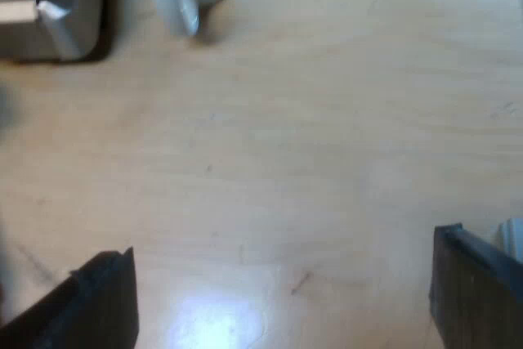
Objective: Put the handle in the coffee machine
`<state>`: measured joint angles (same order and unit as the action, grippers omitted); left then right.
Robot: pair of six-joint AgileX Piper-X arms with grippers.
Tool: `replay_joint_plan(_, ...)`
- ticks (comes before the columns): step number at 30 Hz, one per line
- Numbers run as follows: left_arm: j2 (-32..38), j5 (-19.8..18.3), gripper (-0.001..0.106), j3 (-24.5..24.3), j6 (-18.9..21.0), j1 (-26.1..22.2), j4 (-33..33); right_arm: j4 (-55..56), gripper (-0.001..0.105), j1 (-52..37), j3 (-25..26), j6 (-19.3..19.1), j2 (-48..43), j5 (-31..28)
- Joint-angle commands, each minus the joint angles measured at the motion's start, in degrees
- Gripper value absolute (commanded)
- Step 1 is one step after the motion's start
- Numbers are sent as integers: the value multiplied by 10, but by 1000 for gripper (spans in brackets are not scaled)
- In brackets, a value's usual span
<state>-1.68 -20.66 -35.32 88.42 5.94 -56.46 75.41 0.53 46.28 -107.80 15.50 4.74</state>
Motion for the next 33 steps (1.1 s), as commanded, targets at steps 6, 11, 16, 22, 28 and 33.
replay_joint_plan(6, -87, -84, 70, -27, 1, 28, 7, 41, 74, 1, 66, -17, 101, 51)
replay_joint_plan(11, -125, -170, 70, -32, -6, 27, 9, 43, 74, 1, 83, -17, 145, 56)
replay_joint_plan(16, -169, -213, 70, -32, -37, 46, 11, 43, 74, 9, 85, -12, 184, 58)
replay_joint_plan(22, -216, -218, 70, -32, -51, 101, 11, 37, 74, 66, 85, 23, 217, 47)
replay_joint_plan(28, -255, -218, 70, -32, -79, 144, 11, 8, 74, 171, 85, 93, 249, 1)
replay_joint_plan(33, -281, -218, 70, -32, -114, 176, 11, -12, 74, 249, 85, 139, 271, -26)
